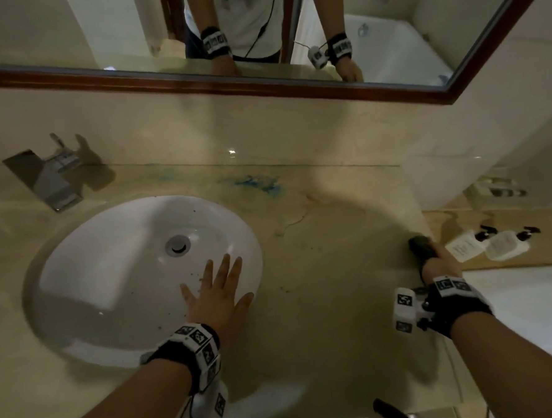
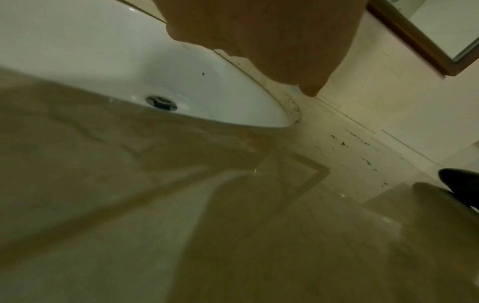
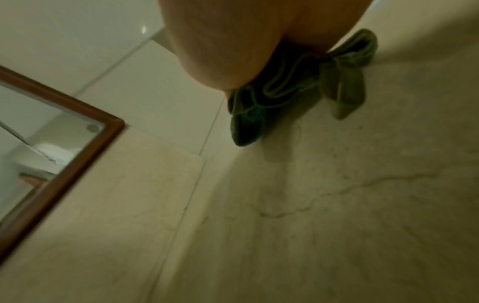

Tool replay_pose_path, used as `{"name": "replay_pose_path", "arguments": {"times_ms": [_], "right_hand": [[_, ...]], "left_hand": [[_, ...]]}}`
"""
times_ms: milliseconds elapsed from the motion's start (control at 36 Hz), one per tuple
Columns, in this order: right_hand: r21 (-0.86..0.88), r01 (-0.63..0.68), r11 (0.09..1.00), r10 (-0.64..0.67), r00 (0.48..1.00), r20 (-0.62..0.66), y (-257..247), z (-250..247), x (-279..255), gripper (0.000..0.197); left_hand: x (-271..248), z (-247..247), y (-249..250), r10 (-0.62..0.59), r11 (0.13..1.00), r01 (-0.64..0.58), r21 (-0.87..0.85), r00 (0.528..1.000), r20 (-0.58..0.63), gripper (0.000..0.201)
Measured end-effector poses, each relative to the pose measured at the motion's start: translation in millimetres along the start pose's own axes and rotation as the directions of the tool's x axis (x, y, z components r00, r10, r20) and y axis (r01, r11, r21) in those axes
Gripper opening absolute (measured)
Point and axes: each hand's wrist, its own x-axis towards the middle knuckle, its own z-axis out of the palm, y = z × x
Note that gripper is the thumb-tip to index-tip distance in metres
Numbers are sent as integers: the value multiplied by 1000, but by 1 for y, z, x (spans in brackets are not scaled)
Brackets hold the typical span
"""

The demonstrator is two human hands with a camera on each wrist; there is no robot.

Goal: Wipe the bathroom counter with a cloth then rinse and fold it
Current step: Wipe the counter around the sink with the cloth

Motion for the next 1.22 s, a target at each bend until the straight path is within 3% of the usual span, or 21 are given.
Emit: {"name": "replay_pose_path", "arguments": {"times_ms": [83, 222, 306, 389, 472, 639, 806, 861, 972, 1028, 1083, 1139, 1167, 1222], "right_hand": [[-215, 117, 970, -110, 993, 43, 9, 23, 19, 59], [-410, 112, 905, -98, 994, 55, -9, 43, 26, 74], [-476, 258, 841, -233, 966, 112, -24, 57, 27, 66], [-477, 435, 764, -350, 900, 260, -37, 77, 16, 57], [-450, 602, 659, -466, 797, 383, -41, 95, -3, 55], [-238, 842, 485, -615, 521, 592, -43, 118, -47, 50], [76, 926, 370, -616, 183, 767, -36, 126, -77, 57], [157, 900, 406, -587, 125, 800, -35, 122, -80, 54], [88, 774, 627, -373, 199, 906, -53, 95, -75, 53], [55, 692, 720, -331, 272, 903, -68, 77, -67, 50], [88, 551, 830, -361, 411, 837, -78, 63, -58, 47], [143, 440, 887, -408, 597, 691, -81, 59, -45, 45], [139, 451, 882, -440, 680, 587, -81, 60, -39, 45], [40, 515, 856, -486, 777, 401, -77, 69, -29, 48]], "left_hand": [[7, 4, 6, 16, 999, -16, 35, 1000, -1, 71], [15, 7, 16, -6, 999, 7, 32, 1000, -17, 66], [15, 8, 24, -31, 1000, 31, 1, 999, -31, 64], [15, 11, 27, -58, 998, 58, -20, 998, -32, 62], [15, 13, 28, -81, 996, 80, -24, 996, -36, 62], [13, 16, 29, -114, 993, 112, -32, 992, -51, 62], [8, 13, 37, -126, 992, 125, -30, 991, -41, 63], [6, 12, 36, -127, 992, 126, -28, 991, -51, 63], [1, 9, 28, -137, 990, 133, -54, 987, -78, 63], [-2, 8, 23, -140, 989, 135, -69, 986, -87, 63], [-5, 8, 18, -146, 988, 141, -67, 985, -90, 63], [-9, 9, 14, -155, 987, 151, -54, 984, -88, 63], [-10, 9, 12, -158, 987, 154, -53, 984, -87, 63], [-14, 10, 7, -159, 986, 154, -60, 983, -91, 63]]}}
